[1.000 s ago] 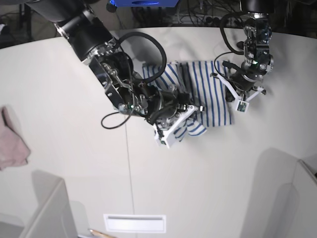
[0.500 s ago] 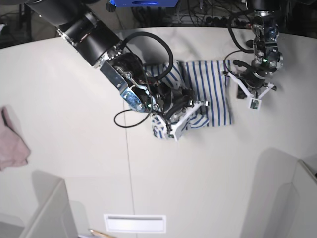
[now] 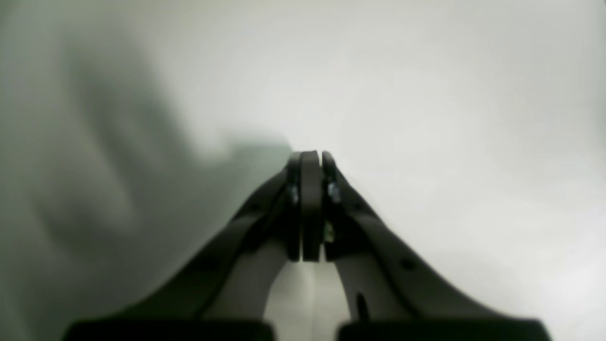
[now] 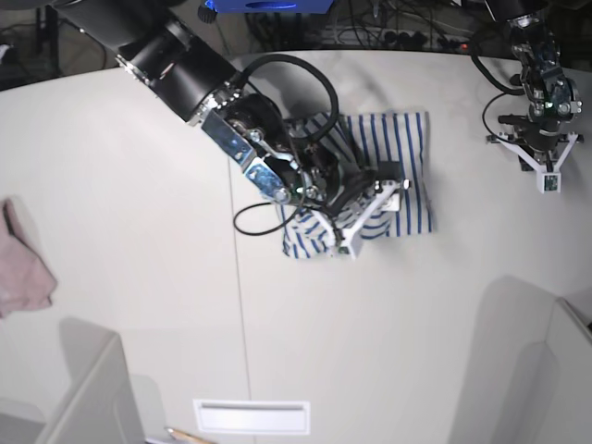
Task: Fold the T-shirt properly
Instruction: 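Fold the strip end over onto the stack with the right gripper, then release the right gripper and move the left gripper to the stack's edge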
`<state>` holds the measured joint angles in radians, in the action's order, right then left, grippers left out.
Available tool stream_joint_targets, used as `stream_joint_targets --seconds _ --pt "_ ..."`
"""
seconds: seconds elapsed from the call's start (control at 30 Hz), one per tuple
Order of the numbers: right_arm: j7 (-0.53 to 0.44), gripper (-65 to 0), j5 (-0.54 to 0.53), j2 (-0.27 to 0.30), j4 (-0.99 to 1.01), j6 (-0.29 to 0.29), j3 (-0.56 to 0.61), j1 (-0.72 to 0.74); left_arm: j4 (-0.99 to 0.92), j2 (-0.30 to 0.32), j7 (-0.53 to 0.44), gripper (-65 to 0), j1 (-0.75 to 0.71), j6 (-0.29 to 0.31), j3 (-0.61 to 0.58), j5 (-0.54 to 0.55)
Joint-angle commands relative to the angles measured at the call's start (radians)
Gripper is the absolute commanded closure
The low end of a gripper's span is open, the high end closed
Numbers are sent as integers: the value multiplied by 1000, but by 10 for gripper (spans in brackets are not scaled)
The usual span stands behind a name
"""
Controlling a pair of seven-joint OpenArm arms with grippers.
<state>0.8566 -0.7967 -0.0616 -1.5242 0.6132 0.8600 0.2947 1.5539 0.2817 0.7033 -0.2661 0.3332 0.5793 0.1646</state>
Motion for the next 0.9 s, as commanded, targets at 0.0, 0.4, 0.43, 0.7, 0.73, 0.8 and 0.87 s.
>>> stream_joint_targets --seconds 0.0,0.4,0.43,0.7,0.73,0.8,0.87 --pt "-38 -423 -10 -20 -16 -6 28 36 15 18 -17 0 4 -4 8 5" --pt "-185 -426 -10 -63 54 -6 385 173 15 18 -17 0 4 -4 9 5" --pt "-185 -426 -10 -57 27 -6 385 176 15 20 -17 0 4 -4 9 5" --pt "-184 -425 -13 130 -195 -3 170 116 29 14 11 0 4 4 3 6" --pt "-182 -425 -13 158 -215 -3 101 84 41 14 46 0 4 30 3 8" --pt "-185 -420 -13 208 -247 -3 -51 7 86 8 117 0 6 120 8 28" --pt "-185 -347 -13 240 -273 -6 -203 -78 132 -8 178 0 6 209 9 105"
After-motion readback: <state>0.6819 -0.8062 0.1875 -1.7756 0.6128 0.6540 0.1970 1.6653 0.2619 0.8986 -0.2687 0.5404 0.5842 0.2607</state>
